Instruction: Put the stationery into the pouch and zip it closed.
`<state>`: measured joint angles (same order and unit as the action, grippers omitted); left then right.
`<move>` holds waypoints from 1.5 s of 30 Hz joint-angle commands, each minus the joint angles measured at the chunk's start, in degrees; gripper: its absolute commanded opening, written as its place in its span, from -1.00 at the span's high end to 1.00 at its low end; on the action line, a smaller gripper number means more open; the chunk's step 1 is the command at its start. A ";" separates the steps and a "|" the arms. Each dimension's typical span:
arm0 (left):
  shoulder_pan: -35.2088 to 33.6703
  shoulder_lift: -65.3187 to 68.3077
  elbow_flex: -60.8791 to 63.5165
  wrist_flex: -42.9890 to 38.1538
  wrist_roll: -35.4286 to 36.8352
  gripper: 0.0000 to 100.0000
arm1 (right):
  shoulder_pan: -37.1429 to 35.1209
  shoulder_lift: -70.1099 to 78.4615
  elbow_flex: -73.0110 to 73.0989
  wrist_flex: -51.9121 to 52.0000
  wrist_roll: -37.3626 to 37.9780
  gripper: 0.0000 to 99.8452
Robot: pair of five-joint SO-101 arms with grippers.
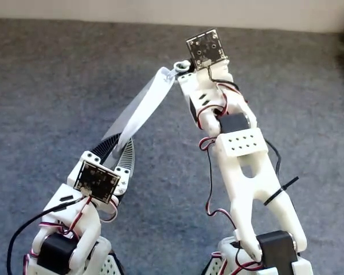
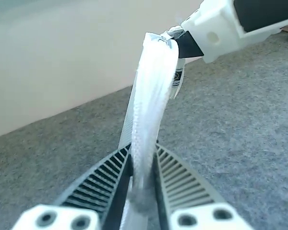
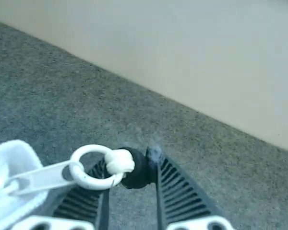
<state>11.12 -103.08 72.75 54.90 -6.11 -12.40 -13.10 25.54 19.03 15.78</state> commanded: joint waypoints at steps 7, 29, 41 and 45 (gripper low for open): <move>-4.26 0.75 0.57 0.70 1.14 0.99 | 8.22 1.19 -4.62 13.85 -13.10 0.67; -4.09 0.75 1.19 0.70 4.92 0.93 | 6.55 -45.67 30.64 28.00 -12.92 0.62; -3.82 0.75 -4.44 8.79 11.87 0.50 | 6.55 -70.55 50.68 22.46 -13.27 0.62; -3.82 0.66 -4.79 9.23 11.87 0.50 | 6.46 -75.21 55.87 20.88 -13.27 0.62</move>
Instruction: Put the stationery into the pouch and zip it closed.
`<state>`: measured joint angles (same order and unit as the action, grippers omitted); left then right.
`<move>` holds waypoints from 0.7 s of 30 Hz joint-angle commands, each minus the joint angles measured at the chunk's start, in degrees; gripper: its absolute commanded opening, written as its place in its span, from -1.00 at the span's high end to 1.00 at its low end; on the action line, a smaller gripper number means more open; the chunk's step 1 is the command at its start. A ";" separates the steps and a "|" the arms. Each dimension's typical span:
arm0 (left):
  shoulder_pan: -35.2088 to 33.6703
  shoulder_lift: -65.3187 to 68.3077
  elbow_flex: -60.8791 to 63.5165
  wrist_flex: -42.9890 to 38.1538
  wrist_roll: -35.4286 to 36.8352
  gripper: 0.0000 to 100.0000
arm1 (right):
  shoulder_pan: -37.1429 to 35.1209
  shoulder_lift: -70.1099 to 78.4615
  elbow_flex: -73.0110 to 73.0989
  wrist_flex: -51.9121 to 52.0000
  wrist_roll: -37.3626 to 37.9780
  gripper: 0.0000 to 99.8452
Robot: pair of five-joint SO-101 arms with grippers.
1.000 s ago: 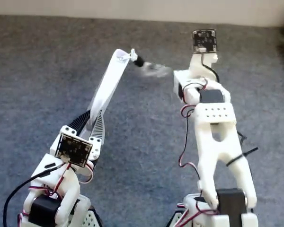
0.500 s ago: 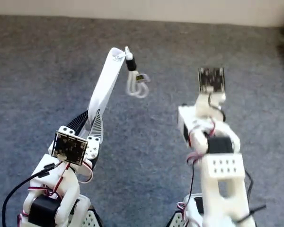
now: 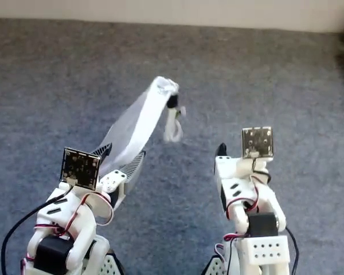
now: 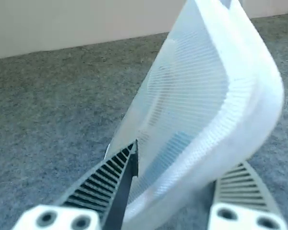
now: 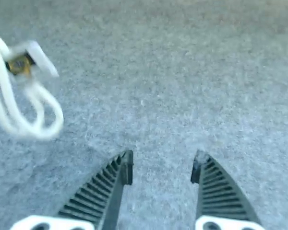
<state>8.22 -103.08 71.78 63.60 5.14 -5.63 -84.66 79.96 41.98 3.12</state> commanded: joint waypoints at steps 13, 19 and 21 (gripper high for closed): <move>-1.45 -1.80 -5.58 0.62 0.62 0.50 | -0.48 -20.88 14.02 -1.98 -0.70 0.62; -1.54 -1.80 -8.84 0.62 0.70 0.50 | -0.57 -20.53 14.37 -2.07 -0.70 0.62; -3.38 -1.80 -10.68 0.53 0.70 0.50 | -0.57 -20.53 14.46 -2.07 -0.70 0.62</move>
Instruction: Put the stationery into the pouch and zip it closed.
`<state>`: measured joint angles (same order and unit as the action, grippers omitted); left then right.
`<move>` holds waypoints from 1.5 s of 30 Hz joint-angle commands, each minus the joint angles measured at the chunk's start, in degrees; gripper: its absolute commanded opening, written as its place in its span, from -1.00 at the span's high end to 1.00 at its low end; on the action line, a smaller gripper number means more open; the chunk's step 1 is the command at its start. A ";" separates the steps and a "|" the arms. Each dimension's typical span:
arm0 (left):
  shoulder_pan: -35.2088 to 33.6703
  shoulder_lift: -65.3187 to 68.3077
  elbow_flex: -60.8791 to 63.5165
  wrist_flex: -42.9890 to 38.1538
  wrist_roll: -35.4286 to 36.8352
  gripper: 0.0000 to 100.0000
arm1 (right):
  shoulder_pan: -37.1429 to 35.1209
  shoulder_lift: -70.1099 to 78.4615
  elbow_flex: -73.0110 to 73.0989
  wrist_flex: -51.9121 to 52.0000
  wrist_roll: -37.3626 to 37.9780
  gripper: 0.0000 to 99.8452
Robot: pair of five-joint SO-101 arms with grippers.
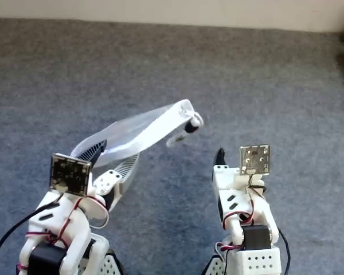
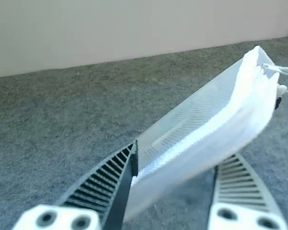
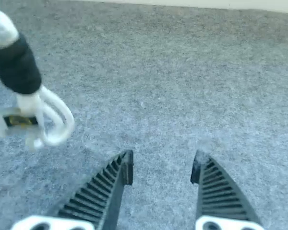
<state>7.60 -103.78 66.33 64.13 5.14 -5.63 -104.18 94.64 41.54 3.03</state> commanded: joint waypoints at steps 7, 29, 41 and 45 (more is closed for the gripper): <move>-13.23 -1.10 -9.36 0.09 0.62 0.50 | -0.57 -1.01 -0.22 -1.63 -0.62 0.62; -46.20 -1.10 -19.03 4.57 -4.40 0.50 | -3.47 -1.01 2.77 -1.63 -0.18 0.62; -46.64 -1.01 -17.45 14.51 -4.22 0.54 | -3.30 -1.01 5.32 -1.27 -0.53 0.62; -46.55 -1.01 -11.47 14.33 -4.31 0.81 | -3.30 -0.92 6.81 -1.10 -0.62 0.62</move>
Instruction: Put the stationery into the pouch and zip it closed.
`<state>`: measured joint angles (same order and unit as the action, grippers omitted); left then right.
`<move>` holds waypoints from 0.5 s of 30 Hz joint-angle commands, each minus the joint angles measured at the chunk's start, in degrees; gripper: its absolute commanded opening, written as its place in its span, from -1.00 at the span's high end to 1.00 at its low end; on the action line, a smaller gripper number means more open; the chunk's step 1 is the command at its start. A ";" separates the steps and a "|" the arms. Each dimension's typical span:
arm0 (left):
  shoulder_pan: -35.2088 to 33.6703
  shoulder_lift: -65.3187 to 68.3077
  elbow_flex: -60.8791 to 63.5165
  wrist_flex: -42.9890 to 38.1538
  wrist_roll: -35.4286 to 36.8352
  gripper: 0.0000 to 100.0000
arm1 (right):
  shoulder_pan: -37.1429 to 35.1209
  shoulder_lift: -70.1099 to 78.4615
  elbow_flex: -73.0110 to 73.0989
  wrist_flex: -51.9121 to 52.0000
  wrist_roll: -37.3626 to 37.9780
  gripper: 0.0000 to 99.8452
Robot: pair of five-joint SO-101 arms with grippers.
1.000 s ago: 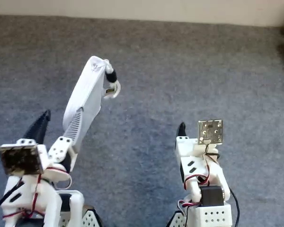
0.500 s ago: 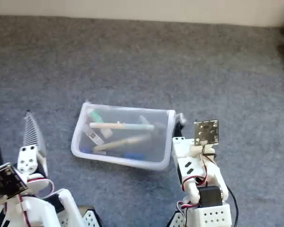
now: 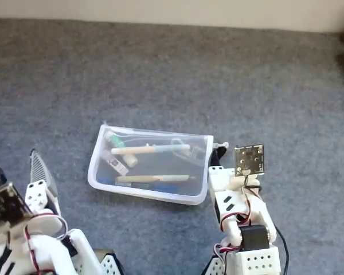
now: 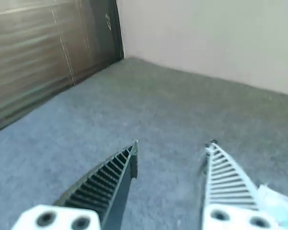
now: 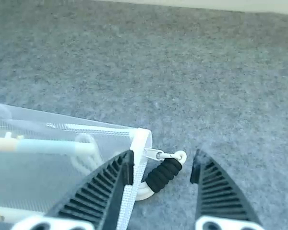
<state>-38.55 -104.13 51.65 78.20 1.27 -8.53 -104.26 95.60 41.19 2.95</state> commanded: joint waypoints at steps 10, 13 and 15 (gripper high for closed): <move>11.65 -0.66 22.90 -7.30 -0.88 0.99 | 4.44 -0.92 6.11 3.03 -0.53 0.70; 17.36 -0.66 28.09 -10.90 -0.79 0.99 | 4.44 -0.92 6.11 4.09 -0.18 0.91; 20.97 -0.66 30.81 -12.84 -0.79 0.99 | 4.53 -0.92 6.11 4.00 -0.09 1.00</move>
<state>-23.08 -104.13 80.48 68.97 0.75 -4.84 -104.26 95.60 44.88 2.95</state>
